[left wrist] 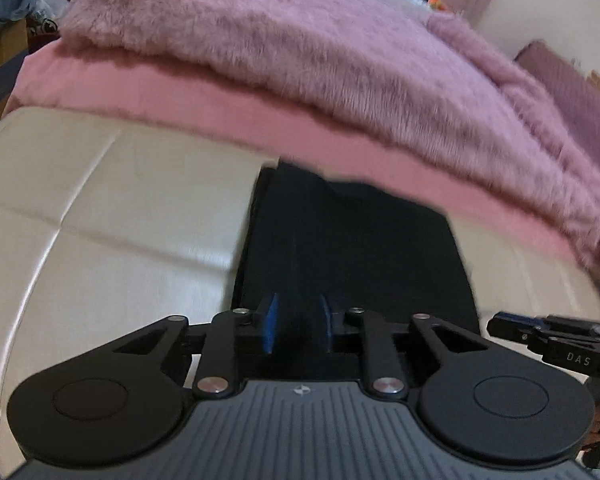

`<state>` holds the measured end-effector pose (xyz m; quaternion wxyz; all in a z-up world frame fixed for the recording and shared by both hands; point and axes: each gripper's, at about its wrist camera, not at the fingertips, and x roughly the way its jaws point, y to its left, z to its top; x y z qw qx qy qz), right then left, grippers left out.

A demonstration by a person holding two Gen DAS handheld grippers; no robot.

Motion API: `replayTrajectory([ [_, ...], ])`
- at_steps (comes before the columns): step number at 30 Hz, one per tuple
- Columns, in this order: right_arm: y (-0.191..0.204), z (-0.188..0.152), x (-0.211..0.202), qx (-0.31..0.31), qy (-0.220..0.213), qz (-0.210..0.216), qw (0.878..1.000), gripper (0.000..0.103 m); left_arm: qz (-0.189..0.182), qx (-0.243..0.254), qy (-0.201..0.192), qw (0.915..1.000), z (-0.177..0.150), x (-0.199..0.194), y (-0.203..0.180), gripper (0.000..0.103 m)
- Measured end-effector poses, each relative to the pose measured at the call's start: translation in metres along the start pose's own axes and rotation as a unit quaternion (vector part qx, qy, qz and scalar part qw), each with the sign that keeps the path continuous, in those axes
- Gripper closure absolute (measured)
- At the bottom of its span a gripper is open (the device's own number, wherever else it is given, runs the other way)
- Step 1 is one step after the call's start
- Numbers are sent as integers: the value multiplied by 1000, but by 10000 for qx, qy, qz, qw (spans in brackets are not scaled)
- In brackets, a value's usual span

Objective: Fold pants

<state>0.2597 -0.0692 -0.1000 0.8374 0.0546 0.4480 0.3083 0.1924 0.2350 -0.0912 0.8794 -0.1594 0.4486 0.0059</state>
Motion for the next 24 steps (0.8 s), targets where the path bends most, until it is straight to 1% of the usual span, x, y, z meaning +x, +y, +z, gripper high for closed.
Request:
replayTrajectory([
  [1, 7, -7, 1, -133, 32, -70, 9999, 87, 130, 33, 27, 9999, -6, 1, -1, 83],
  [6, 33, -35, 9, -803, 176, -451, 9956, 88, 392, -24, 281, 9988, -22, 16, 5, 83],
  [8, 35, -41, 14, -912, 222, -556, 9940, 88, 419, -36, 309, 9986, -26, 23, 7, 83],
  [12, 36, -45, 27, -1132, 313, -670, 9908, 88, 545, 0, 292, 9981, -29, 25, 5, 80],
  [15, 39, -41, 27, -1205, 391, -728, 9893, 88, 620, -50, 327, 9975, -26, 21, 2, 80],
  [16, 39, -38, 26, -1181, 417, -721, 9895, 87, 645, -48, 298, 9975, -25, 17, -1, 80],
  [18, 41, -33, 16, -1105, 359, -670, 9910, 84, 689, 16, 92, 9976, -23, 3, -9, 80],
  [20, 44, -26, -2, -1079, 157, -641, 9920, 73, 698, 78, -168, 9974, -23, -14, -20, 80],
  [22, 48, -19, -23, -1099, -80, -607, 9921, 69, 685, 204, -464, 9964, -21, -37, -36, 79],
  [23, 52, -15, -35, -1121, -219, -599, 9916, 65, 683, 274, -633, 9953, -20, -48, -44, 73],
  [24, 55, -11, -47, -1139, -367, -600, 9910, 62, 694, 346, -845, 9934, -21, -61, -53, 70],
])
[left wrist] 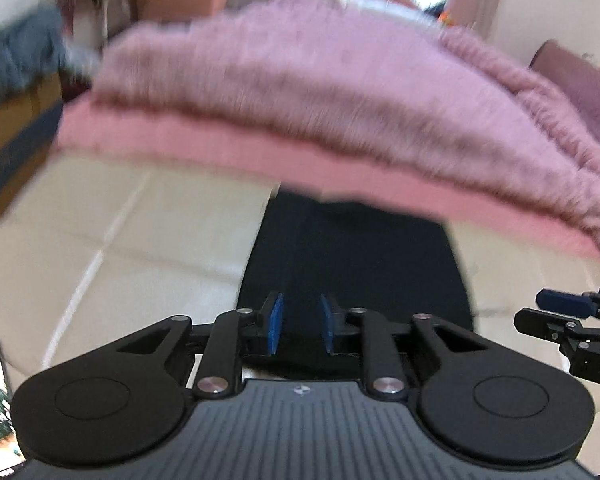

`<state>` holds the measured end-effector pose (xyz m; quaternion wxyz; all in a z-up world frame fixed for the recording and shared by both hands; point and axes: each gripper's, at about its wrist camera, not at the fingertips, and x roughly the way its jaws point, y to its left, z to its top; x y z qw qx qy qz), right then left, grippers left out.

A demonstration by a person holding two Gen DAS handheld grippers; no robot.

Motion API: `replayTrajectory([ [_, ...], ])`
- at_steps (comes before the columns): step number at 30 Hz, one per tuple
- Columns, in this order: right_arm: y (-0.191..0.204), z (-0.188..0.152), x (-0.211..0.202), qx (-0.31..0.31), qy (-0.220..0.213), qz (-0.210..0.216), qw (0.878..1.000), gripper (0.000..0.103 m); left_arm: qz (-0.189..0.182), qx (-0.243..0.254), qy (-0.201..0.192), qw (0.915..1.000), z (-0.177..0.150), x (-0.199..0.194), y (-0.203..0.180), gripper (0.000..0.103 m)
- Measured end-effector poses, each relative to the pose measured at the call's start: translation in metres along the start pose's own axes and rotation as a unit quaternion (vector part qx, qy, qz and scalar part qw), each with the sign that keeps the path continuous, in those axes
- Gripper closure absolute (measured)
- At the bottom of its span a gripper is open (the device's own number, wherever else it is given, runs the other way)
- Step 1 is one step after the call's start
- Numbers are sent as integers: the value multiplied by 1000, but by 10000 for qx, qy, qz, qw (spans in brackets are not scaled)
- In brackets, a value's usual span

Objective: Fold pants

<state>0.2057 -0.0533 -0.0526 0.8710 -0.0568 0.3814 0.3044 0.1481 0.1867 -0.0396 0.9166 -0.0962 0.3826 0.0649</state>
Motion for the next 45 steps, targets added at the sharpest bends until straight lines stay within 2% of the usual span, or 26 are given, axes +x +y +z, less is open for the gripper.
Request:
replayTrajectory([
  [4, 6, 18, -54, -1, -703, -57, 9975, 35, 168, 281, -978, 9947, 6, -57, -30, 36],
  [5, 10, 20, -70, -21, -881, -86, 9961, 28, 228, 331, -1154, 9925, 6, -68, -36, 29],
  [7, 18, 22, -97, -91, -1200, -109, 9927, 22, 386, 471, -1544, 9861, 4, -90, -51, 21],
  [8, 22, 22, -109, -139, -1342, -135, 9908, 21, 471, 521, -1699, 9830, 2, -100, -58, 13],
  [11, 33, 15, -141, -238, -1694, -281, 9849, 21, 600, 585, -1971, 9768, -3, -120, -71, 3],
  [16, 46, -11, -175, -93, -2122, -684, 9748, 21, 1188, 723, -2245, 9645, -21, -136, -91, 0],
  [18, 51, -24, -185, -5, -2241, -886, 9705, 21, 1193, 710, -2195, 9657, -29, -138, -95, 0],
  [20, 55, -36, -192, 90, -2284, -1013, 9682, 21, 1037, 593, -2005, 9724, -35, -137, -93, 0],
  [22, 59, -45, -194, 154, -2138, -1074, 9708, 21, 893, 468, -1743, 9795, -43, -132, -89, 0],
  [25, 64, -61, -189, 281, -1890, -1322, 9726, 21, 874, 492, -1388, 9852, -57, -118, -87, 0],
  [29, 64, -78, -170, 421, -1348, -1143, 9834, 21, 935, 541, -838, 9906, -73, -102, -83, 0],
  [32, 65, -89, -161, 499, -1181, -1138, 9852, 21, 901, 453, -605, 9931, -85, -100, -79, 0],
  [40, 73, -108, -145, 570, -879, -1077, 9886, 21, 849, 588, -433, 9937, -108, -100, -86, 0],
  [45, 76, -111, -141, 556, -759, -1037, 9902, 21, 809, 563, -430, 9942, -109, -100, -86, 0],
])
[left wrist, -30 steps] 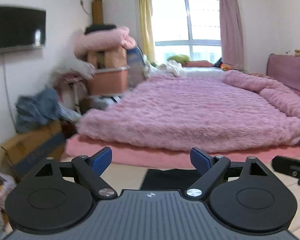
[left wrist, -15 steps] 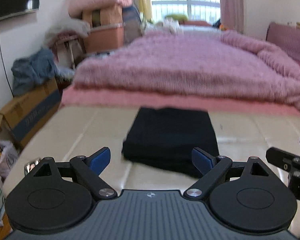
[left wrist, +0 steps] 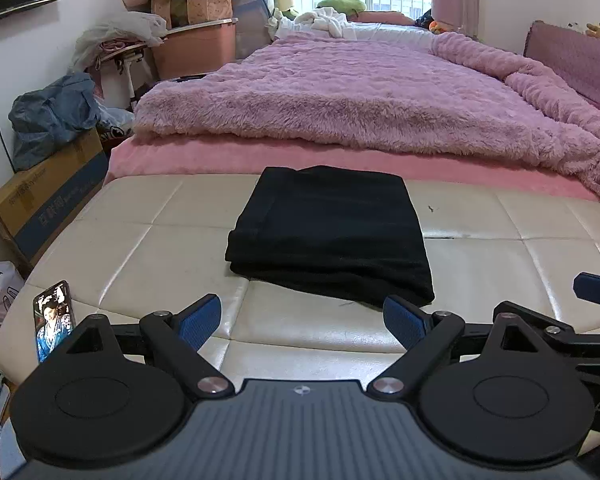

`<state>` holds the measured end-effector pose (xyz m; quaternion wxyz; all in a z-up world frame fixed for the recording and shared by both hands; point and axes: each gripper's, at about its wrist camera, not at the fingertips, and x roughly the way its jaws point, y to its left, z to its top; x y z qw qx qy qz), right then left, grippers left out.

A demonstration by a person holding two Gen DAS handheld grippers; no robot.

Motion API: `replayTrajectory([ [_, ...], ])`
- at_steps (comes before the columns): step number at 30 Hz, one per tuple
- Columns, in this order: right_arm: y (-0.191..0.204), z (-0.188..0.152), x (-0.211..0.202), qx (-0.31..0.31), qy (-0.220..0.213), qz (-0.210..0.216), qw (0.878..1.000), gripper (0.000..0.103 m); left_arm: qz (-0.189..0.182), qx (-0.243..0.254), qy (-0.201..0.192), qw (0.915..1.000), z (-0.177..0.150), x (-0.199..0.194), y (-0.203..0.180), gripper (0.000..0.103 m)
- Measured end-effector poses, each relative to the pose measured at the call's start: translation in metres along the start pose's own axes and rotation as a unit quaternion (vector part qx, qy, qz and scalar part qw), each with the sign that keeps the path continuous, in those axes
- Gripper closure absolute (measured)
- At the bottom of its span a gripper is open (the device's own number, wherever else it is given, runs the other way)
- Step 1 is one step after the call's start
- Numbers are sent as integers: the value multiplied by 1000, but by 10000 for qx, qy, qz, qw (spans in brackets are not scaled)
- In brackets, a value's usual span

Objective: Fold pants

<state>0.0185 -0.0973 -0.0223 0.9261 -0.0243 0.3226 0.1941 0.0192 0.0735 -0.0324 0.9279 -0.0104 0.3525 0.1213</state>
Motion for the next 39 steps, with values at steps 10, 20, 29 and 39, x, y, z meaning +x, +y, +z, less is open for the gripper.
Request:
replayTrajectory([
  [10, 0, 1, -2, 43, 18, 10, 10000, 21, -15, -30, 0, 10000, 1, -1, 1, 0],
  [20, -1, 1, 0, 60, 22, 18, 10000, 21, -2, -21, -19, 10000, 2, -1, 0, 0],
  [29, 0, 1, 0, 37, 26, 29, 10000, 21, -24, -87, 23, 10000, 2, -3, 0, 0],
  [39, 2, 1, 2, 35, 115, 89, 9999, 21, -20, -80, 15, 10000, 2, -4, 1, 0],
])
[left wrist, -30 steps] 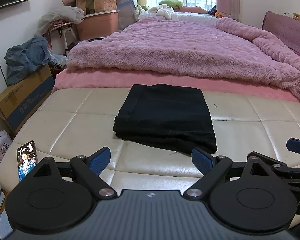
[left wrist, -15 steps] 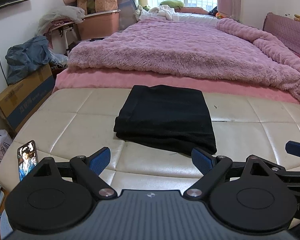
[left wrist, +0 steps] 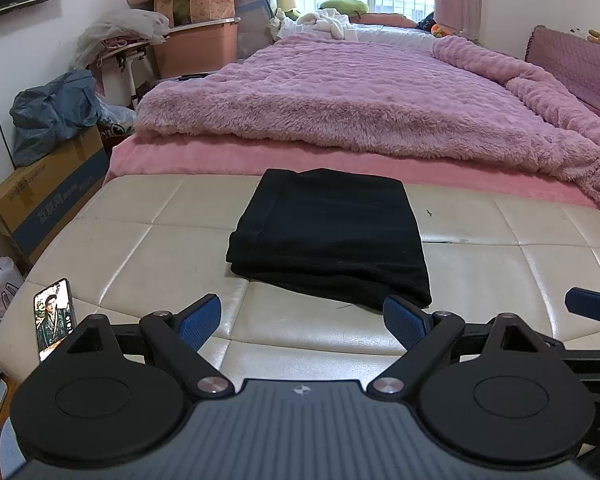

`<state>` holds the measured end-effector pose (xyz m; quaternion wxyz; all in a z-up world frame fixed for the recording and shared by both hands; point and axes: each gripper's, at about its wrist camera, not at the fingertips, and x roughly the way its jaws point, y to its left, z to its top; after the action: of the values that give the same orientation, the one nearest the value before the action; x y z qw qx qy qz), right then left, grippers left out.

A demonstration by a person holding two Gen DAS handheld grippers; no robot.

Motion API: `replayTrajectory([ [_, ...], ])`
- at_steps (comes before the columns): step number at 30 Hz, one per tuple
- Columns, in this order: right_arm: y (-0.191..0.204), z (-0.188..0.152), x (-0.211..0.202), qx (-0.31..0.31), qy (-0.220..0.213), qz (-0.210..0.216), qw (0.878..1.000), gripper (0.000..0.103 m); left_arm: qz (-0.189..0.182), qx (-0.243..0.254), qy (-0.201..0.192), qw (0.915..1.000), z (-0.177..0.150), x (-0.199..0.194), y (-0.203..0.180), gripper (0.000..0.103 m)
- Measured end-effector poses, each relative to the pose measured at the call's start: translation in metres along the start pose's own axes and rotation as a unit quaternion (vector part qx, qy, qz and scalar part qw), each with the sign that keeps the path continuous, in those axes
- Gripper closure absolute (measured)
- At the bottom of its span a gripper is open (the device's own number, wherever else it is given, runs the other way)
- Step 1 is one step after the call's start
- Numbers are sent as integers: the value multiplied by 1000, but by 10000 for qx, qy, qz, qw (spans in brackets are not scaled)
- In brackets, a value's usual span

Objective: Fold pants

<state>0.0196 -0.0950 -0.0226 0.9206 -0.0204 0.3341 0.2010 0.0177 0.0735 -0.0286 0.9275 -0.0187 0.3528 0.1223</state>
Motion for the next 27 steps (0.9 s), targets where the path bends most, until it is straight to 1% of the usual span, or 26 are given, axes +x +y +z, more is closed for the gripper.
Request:
replayTrajectory([
  [7, 0, -1, 2, 0, 72, 34, 10000, 21, -11, -2, 5, 10000, 0, -1, 0, 0],
  [27, -2, -1, -3, 41, 15, -1, 10000, 21, -6, 1, 1, 10000, 0, -2, -1, 0],
])
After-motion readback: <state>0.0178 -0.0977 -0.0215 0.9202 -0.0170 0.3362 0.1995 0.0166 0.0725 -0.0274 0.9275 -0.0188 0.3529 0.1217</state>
